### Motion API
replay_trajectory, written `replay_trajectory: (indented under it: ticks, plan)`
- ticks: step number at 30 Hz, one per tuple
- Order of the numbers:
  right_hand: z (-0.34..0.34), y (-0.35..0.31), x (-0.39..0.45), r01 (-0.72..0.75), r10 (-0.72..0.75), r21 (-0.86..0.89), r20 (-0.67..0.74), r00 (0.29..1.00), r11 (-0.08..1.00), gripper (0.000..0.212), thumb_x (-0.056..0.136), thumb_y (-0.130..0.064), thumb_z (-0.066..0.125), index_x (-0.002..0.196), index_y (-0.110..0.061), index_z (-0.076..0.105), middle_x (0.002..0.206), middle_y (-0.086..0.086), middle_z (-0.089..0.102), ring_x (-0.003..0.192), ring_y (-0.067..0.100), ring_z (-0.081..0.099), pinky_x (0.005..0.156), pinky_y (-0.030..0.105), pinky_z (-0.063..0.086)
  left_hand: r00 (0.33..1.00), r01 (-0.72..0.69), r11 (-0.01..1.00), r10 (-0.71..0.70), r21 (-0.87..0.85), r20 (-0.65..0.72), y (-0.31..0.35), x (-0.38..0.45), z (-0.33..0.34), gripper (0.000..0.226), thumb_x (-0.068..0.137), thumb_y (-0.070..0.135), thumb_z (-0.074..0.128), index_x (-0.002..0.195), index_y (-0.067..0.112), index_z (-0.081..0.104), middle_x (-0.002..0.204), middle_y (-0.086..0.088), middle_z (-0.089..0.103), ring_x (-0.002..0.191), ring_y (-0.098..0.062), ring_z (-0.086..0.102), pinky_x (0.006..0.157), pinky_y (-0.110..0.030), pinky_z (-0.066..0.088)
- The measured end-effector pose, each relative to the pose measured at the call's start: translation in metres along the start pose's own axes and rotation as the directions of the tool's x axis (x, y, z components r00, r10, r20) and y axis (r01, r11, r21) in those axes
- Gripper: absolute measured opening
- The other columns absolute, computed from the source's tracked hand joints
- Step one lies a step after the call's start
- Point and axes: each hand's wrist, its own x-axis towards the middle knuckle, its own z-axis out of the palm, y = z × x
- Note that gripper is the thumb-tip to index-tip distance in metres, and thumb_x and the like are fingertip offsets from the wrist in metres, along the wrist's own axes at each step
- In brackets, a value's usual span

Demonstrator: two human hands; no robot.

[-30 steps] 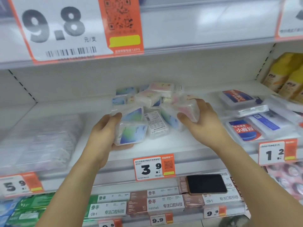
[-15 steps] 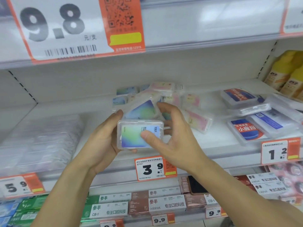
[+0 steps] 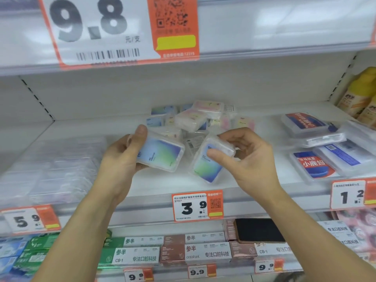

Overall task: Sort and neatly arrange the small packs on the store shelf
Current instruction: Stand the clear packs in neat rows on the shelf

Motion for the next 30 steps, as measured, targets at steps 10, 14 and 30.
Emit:
replay_trajectory:
  ticks: [10,14,30]
  plan:
    - [-0.001,0.009,-0.004,-0.034,0.056,-0.072,0.330,0.942,0.997,0.028,0.097,-0.040,0.056,0.121,-0.027,0.064,0.112,-0.005,0.072,0.106,0.014,0.067,0.092,0.039,0.055,0.958,-0.229,0.827,0.099,0.514,0.268,-0.004,-0.012,0.000,0.027,0.095,0.052,0.038,0.096,0.040,0.063,0.092,0.037,0.065,0.090,0.023,0.054,0.073,0.005,0.034]
    - [-0.003,0.007,-0.003,-0.092,0.098,-0.034,0.367,0.925,0.995,0.030,0.090,-0.041,0.064,0.107,-0.018,0.070,0.103,0.002,0.075,0.096,0.015,0.071,0.082,0.029,0.054,0.957,-0.150,0.862,0.004,0.483,0.290,-0.006,-0.011,-0.003,0.032,0.098,0.043,0.042,0.101,0.022,0.066,0.101,-0.006,0.068,0.079,-0.005,0.055,0.069,-0.009,0.040]
    - [-0.004,0.003,-0.002,-0.071,0.075,-0.027,0.483,0.872,0.997,0.035,0.087,-0.040,0.063,0.100,-0.009,0.072,0.095,0.004,0.075,0.089,0.014,0.070,0.080,0.023,0.051,0.908,-0.169,0.907,-0.009,0.386,0.418,0.002,-0.019,-0.011,0.031,0.088,0.046,0.059,0.097,0.019,0.071,0.092,-0.002,0.074,0.089,-0.018,0.068,0.084,-0.026,0.051]
